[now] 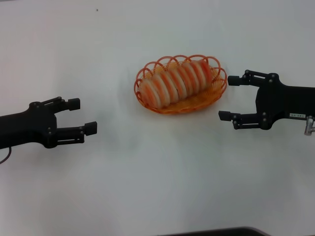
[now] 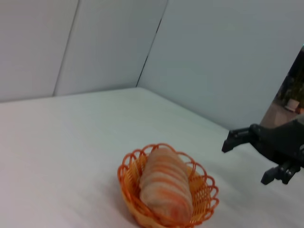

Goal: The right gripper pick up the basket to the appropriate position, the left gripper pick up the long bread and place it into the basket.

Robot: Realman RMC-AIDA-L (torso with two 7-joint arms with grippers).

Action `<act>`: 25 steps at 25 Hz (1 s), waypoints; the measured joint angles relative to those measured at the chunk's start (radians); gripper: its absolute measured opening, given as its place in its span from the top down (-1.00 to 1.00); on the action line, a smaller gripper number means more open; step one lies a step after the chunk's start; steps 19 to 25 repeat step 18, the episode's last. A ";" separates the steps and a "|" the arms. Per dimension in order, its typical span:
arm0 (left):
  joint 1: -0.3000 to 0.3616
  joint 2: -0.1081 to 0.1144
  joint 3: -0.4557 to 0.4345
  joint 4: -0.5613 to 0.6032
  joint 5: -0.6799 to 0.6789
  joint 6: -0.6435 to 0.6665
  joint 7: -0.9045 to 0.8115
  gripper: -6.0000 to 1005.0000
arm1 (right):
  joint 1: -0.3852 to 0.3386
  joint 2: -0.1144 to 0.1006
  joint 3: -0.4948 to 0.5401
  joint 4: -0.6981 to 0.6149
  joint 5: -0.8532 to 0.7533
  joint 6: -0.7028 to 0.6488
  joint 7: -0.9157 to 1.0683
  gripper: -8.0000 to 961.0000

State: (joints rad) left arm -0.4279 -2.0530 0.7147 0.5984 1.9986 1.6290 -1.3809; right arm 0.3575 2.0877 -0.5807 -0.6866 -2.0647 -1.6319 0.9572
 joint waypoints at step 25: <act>-0.005 -0.008 -0.011 0.004 0.012 -0.018 0.031 -0.87 | -0.001 0.000 0.004 0.012 -0.006 0.003 -0.012 -0.87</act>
